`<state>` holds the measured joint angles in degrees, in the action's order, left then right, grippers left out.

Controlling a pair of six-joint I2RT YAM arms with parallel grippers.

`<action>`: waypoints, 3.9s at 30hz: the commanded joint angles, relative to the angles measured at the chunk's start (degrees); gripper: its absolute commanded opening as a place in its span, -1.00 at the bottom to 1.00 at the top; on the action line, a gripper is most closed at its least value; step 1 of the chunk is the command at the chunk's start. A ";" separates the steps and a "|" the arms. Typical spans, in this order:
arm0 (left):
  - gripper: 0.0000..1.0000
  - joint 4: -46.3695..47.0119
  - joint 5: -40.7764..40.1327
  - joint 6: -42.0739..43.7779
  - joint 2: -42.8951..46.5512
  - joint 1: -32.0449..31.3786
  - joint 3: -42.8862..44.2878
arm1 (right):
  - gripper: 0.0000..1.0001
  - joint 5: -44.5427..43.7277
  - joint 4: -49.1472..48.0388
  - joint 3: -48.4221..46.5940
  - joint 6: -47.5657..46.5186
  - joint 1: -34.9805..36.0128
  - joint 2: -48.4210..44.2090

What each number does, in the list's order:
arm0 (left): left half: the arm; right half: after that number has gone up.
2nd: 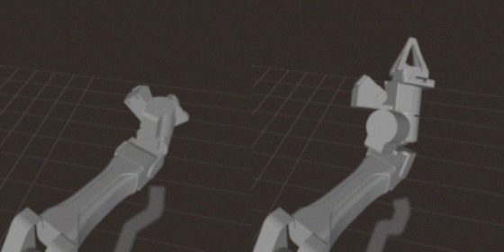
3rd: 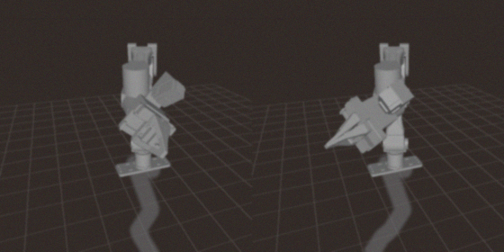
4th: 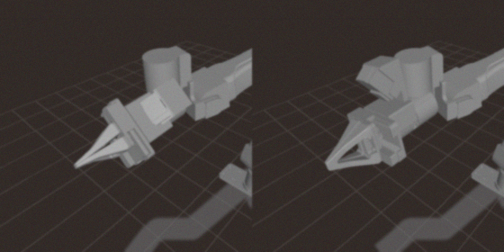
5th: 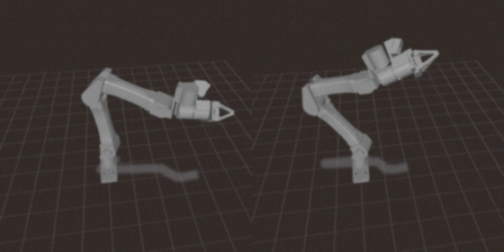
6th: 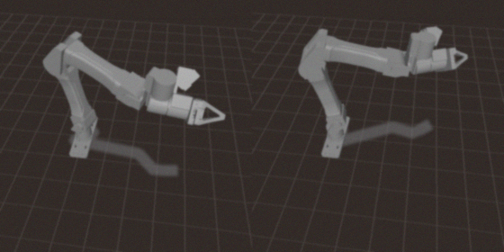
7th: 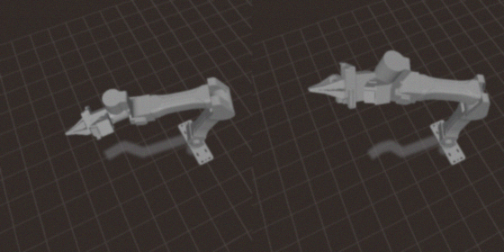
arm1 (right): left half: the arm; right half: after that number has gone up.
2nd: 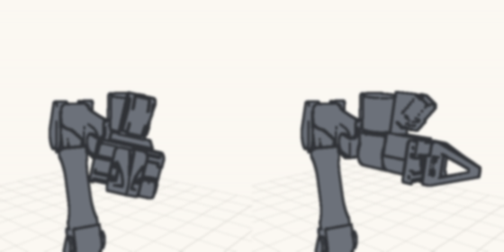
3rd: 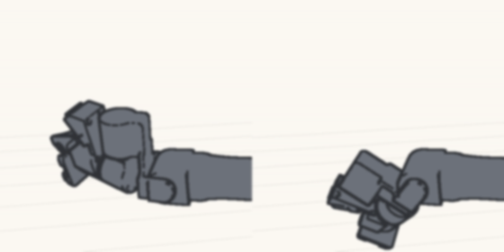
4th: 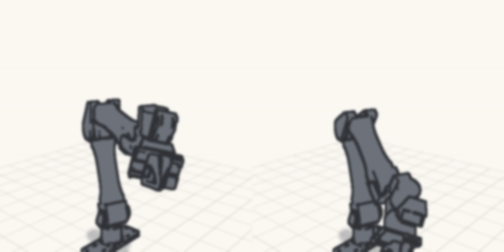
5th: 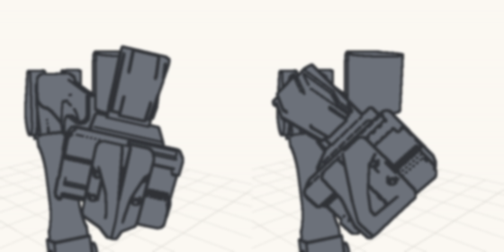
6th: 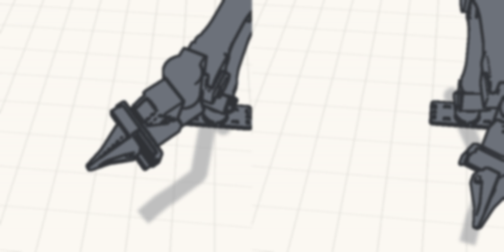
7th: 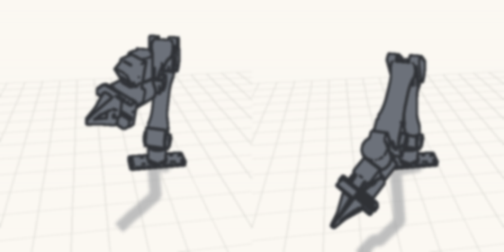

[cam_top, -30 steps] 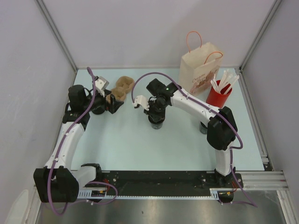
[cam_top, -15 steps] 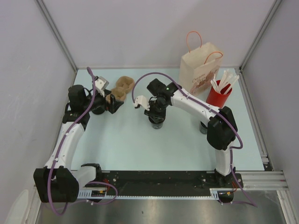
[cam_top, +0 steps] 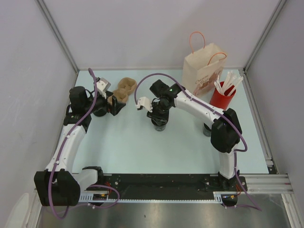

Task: Pack the takeout coffee

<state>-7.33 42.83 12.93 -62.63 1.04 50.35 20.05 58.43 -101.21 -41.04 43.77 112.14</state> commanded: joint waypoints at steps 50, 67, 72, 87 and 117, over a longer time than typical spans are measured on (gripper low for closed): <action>0.99 -19.30 13.42 -3.52 -43.36 -20.81 30.60 | 0.99 14.58 -10.27 19.91 4.74 -19.60 -28.99; 0.99 -20.70 10.17 -2.12 -46.70 -23.89 31.13 | 0.99 15.01 -10.89 21.84 3.86 -19.60 -29.52; 0.99 -20.35 9.91 -2.21 -46.97 -23.89 31.21 | 1.00 15.37 -10.89 22.02 3.95 -19.60 -29.61; 0.64 -21.67 8.68 -1.33 -49.43 -23.89 32.09 | 0.91 16.07 -11.15 22.19 4.30 -19.60 -29.08; 0.23 -24.14 1.03 4.21 -51.19 -23.89 26.30 | 0.10 25.29 -29.25 22.81 30.30 -21.27 -11.24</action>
<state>-30.00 53.71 12.56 -112.09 -22.72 80.23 41.95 34.06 -78.32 -16.36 22.83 98.91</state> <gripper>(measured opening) 0.623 0.593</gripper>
